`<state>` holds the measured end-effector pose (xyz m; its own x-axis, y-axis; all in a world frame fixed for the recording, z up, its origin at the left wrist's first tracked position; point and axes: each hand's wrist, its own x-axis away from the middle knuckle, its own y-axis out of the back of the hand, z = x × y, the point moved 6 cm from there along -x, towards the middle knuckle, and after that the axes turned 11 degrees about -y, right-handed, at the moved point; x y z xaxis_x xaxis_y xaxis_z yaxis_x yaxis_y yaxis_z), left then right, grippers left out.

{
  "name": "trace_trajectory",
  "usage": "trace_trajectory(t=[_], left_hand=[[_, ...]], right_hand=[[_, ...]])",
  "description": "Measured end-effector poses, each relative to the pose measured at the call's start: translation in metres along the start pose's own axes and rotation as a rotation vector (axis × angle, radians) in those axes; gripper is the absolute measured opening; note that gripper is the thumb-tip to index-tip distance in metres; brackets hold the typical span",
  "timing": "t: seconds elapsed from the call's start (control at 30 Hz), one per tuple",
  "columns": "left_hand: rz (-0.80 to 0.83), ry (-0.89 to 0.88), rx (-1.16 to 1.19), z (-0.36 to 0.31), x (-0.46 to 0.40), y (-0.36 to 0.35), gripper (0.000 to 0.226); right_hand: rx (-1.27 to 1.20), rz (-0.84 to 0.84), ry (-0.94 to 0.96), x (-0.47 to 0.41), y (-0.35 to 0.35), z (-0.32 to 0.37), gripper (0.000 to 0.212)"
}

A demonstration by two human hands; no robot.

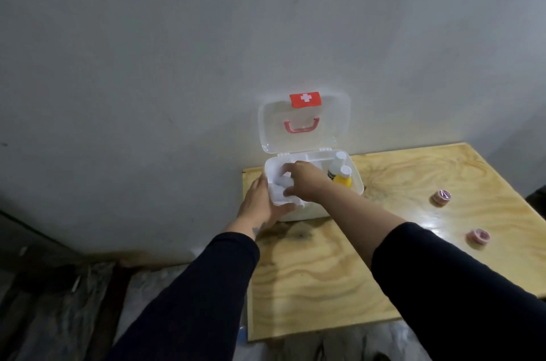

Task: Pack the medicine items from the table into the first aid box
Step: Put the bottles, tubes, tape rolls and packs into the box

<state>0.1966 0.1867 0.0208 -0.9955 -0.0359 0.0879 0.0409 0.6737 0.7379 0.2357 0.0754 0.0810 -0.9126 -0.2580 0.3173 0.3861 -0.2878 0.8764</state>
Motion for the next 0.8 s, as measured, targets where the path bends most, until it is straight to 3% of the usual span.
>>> trace_trajectory(t=[0.27, 0.5, 0.67, 0.8], left_hand=[[0.026, -0.037, -0.05, -0.017, 0.009, 0.009, 0.077], [0.081, -0.036, -0.161, -0.013, 0.004, 0.008, 0.095], [0.139, -0.046, -0.252, -0.021, 0.004, 0.014, 0.093], [0.182, -0.111, -0.446, -0.048, 0.0, 0.031, 0.073]], right_hand=[[-0.077, -0.316, -0.222, -0.005, 0.019, -0.014, 0.032], [0.077, -0.273, -0.257, -0.006, -0.001, -0.01, 0.029], [0.083, -0.297, -0.219, -0.002, 0.014, -0.015, 0.038], [0.012, -0.299, -0.206, 0.008, 0.034, -0.029, 0.037]])
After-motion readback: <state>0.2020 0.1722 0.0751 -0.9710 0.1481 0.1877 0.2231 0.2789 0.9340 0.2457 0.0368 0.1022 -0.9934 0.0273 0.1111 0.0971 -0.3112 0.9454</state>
